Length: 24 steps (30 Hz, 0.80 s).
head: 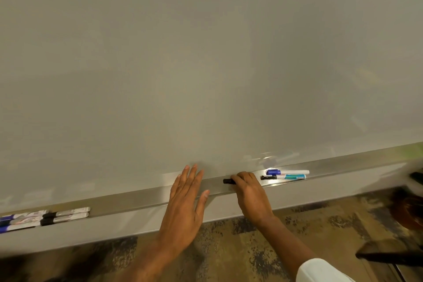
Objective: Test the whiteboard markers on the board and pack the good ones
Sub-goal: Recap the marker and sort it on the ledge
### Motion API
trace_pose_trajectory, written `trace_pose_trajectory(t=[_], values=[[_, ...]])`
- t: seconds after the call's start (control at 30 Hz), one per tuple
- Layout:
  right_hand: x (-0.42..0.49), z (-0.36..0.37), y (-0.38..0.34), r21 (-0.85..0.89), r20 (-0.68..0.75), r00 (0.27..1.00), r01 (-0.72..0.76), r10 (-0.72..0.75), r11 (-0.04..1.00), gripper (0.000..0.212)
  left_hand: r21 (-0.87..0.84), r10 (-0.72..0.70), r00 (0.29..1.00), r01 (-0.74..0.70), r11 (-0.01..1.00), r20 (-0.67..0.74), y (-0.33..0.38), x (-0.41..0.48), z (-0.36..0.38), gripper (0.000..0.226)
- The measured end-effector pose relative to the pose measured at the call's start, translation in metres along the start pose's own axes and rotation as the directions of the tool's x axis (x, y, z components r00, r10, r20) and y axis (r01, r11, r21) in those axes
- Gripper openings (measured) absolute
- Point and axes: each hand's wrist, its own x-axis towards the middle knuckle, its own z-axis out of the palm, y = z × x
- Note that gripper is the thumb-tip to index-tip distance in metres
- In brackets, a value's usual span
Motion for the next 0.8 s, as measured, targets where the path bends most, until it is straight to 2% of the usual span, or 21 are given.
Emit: trace_pose_trajectory(t=[0.1, 0.2, 0.37, 0.57, 0.73, 0.8], values=[[0.012, -0.018, -0.032, 0.213, -0.087, 0.996, 0.004, 0.015, 0.977, 0.028, -0.203, -0.054, 0.998, 0.052, 0.978, -0.008, 0.011, 0.007, -0.018, 0.048], [0.024, -0.042, -0.072, 0.42, -0.114, 0.991, -0.009, 0.063, 0.907, 0.029, -0.397, -0.144, 0.989, 0.115, 0.911, -0.043, 0.026, 0.018, -0.046, 0.045], [0.039, -0.101, -0.146, 0.75, -0.072, 0.988, -0.037, 0.137, 0.661, 0.03, -0.655, -0.22, 0.974, 0.136, 0.744, -0.049, 0.049, 0.039, -0.106, 0.037], [0.047, -0.164, -0.221, 0.871, 0.0, 0.998, -0.032, 0.067, 0.49, 0.026, -0.802, -0.153, 0.987, 0.134, 0.582, 0.054, 0.071, 0.045, -0.186, 0.029], [0.052, -0.209, -0.266, 0.936, 0.047, 0.998, -0.06, 0.045, 0.346, 0.02, -0.895, -0.065, 0.994, 0.105, 0.434, 0.085, 0.078, 0.042, -0.239, 0.027], [0.055, -0.222, -0.281, 0.947, 0.126, 0.992, -0.125, 0.016, 0.295, 0.031, -0.913, -0.011, 0.996, 0.089, 0.397, 0.092, 0.079, 0.041, -0.257, 0.028]])
